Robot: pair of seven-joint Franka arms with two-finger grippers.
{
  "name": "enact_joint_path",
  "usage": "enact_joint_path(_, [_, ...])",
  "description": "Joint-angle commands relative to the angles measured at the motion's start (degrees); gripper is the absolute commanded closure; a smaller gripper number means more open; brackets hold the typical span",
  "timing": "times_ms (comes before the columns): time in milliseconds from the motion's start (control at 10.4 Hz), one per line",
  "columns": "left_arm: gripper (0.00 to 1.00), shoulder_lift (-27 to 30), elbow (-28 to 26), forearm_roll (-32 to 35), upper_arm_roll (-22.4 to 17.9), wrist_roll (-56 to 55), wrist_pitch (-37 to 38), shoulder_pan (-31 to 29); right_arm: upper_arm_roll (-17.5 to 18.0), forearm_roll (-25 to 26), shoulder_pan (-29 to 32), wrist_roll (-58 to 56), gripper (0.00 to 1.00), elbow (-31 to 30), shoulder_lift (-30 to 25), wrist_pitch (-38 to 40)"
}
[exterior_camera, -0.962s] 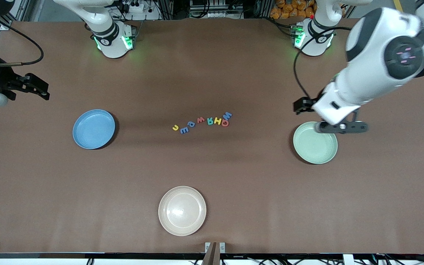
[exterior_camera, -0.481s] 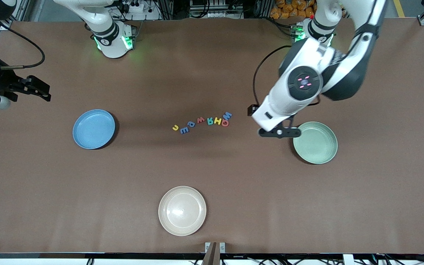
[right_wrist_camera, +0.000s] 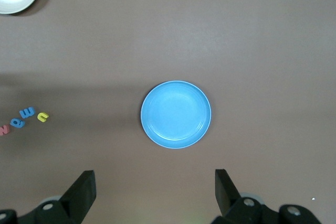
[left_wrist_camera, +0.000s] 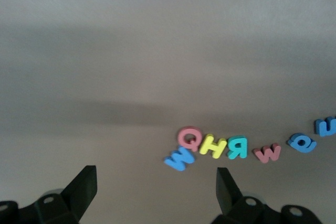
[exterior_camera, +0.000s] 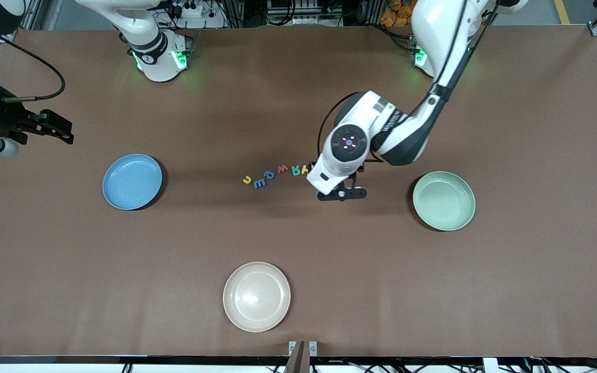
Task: Sort upper and lower case letters into plates
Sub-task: 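Move the left gripper over the blue foam W letter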
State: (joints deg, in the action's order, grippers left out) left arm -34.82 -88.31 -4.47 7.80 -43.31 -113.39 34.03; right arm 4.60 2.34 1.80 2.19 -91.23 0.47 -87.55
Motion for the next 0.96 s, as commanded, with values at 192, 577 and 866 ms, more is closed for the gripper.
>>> enact_joint_path(192, [0.00, 1.7, -6.5, 0.2, -0.5, -5.5, -4.6, 3.5, 0.1, -0.7, 0.0, 0.0, 0.00, 0.0, 0.3, 0.8])
enact_joint_path(577, [0.00, 1.5, -11.1, 11.0, 0.5, -8.5, -9.0, 5.7, 0.2, -0.7, -0.3, -0.1, 0.00, 0.0, 0.4, 0.9])
enact_joint_path(866, [0.00, 0.5, -12.3, 12.6, 0.8, -5.1, -15.2, 5.4, 0.2, -0.7, -0.4, -1.1, 0.00, 0.0, 0.4, 1.0])
